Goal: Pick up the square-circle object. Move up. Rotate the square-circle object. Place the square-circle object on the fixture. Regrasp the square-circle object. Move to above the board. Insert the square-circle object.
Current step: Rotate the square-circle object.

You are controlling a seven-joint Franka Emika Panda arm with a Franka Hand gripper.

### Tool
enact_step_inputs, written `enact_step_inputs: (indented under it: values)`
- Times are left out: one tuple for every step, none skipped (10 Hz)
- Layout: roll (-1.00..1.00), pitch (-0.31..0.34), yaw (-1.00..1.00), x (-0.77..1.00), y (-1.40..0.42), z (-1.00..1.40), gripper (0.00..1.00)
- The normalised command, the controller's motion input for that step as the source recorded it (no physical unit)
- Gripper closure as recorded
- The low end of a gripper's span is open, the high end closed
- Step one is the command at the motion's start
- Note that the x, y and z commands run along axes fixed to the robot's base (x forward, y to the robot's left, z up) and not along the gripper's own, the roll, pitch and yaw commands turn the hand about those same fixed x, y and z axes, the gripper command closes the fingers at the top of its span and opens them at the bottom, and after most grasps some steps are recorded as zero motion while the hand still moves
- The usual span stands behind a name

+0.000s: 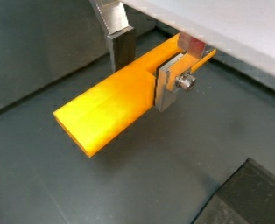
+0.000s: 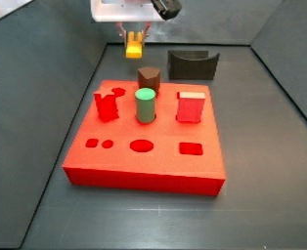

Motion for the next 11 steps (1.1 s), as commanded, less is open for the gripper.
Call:
enact_step_inputs:
  values:
    - [-0.15, -0.09, 0.01, 0.05, 0.01, -0.93, 1.0]
    - [-0.17, -0.102, 0.01, 0.05, 0.01, -0.83, 1.0]
    - [-0.18, -0.113, 0.01, 0.04, 0.02, -0.77, 1.0]
    - [-0.19, -0.121, 0.01, 0.04, 0.02, -0.7, 1.0]
    - [-0.19, -0.128, 0.0, 0.04, 0.02, -0.65, 1.0]
    - [-0.2, -0.135, 0.0, 0.04, 0.02, -0.6, 1.0]
    - [-0.21, -0.135, 0.0, 0.04, 0.02, -0.57, 1.0]
    - [-0.21, -0.138, 0.0, 0.03, 0.02, -0.52, 1.0]
    - [-0.21, -0.144, -0.01, 0.03, 0.03, -0.49, 1.0]
    - [-0.21, -0.155, -0.01, 0.03, 0.03, -0.45, 1.0]
    - [-0.21, -0.163, -0.01, 0.03, 0.03, -0.42, 1.0]
